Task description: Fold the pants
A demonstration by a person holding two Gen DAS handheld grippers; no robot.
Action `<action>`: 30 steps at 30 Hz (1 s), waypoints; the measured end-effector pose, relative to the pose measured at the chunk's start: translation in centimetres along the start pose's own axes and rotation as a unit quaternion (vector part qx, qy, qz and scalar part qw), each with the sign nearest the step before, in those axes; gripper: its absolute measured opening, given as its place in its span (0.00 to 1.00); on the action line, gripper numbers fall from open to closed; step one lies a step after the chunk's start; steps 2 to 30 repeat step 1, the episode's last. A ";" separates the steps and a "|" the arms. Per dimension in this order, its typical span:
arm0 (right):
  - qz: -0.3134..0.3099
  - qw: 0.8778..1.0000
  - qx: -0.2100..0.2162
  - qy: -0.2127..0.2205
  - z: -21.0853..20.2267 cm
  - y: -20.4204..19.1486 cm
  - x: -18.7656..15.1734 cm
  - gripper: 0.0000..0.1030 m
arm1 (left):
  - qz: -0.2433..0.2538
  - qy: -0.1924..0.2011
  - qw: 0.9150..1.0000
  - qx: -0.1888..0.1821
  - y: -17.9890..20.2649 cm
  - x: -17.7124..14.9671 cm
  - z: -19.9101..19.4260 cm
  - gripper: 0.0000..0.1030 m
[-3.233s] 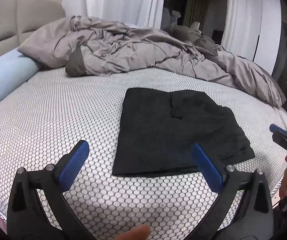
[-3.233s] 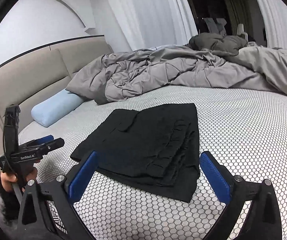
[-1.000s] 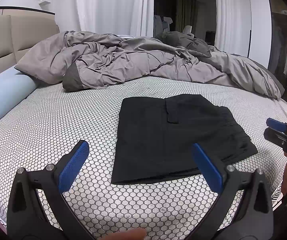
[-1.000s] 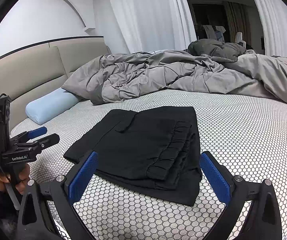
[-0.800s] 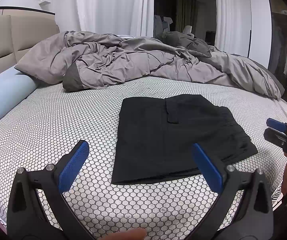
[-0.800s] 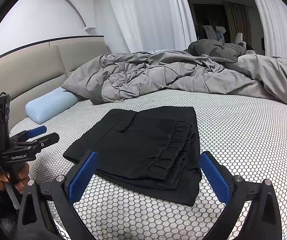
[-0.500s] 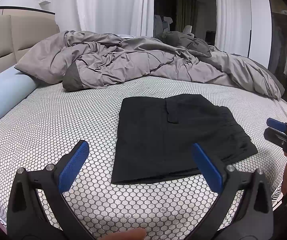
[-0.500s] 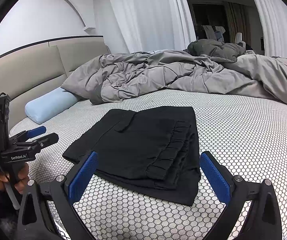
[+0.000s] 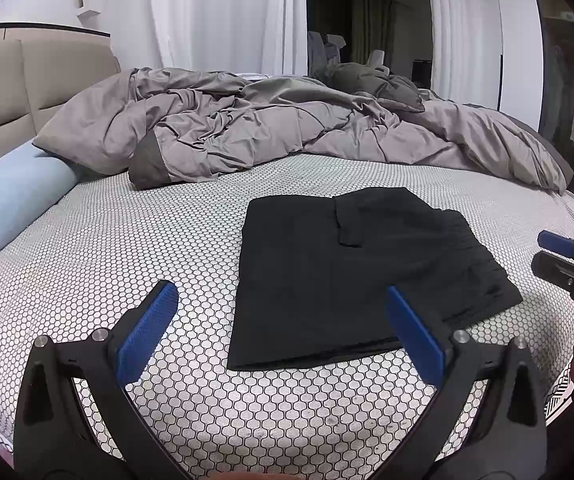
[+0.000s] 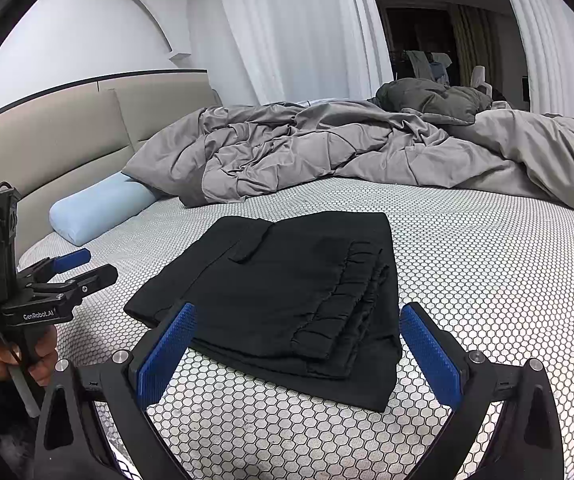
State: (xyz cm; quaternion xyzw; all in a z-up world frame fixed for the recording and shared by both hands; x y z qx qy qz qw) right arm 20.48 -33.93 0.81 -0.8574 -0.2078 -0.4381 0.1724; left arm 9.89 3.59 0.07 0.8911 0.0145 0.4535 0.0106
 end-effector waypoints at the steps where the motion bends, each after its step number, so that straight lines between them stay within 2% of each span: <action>1: -0.001 1.000 -0.001 0.000 0.0 0.1 0.0 1.00 | 0.000 0.000 1.000 0.001 0.2 0.0 -0.1 1.00; 30: -0.001 1.000 -0.001 0.000 0.0 0.1 0.0 1.00 | 0.000 0.000 1.000 0.001 0.2 0.0 -0.1 1.00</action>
Point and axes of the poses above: each gripper's, at about its wrist camera, not at the fingertips, and z roughly the way its jaws point, y to its right, x to its top, the point moved 8 cm from there along z, roughly the way its jaws point, and after that the axes turned 8 degrees about -y, right-handed, at the moved point
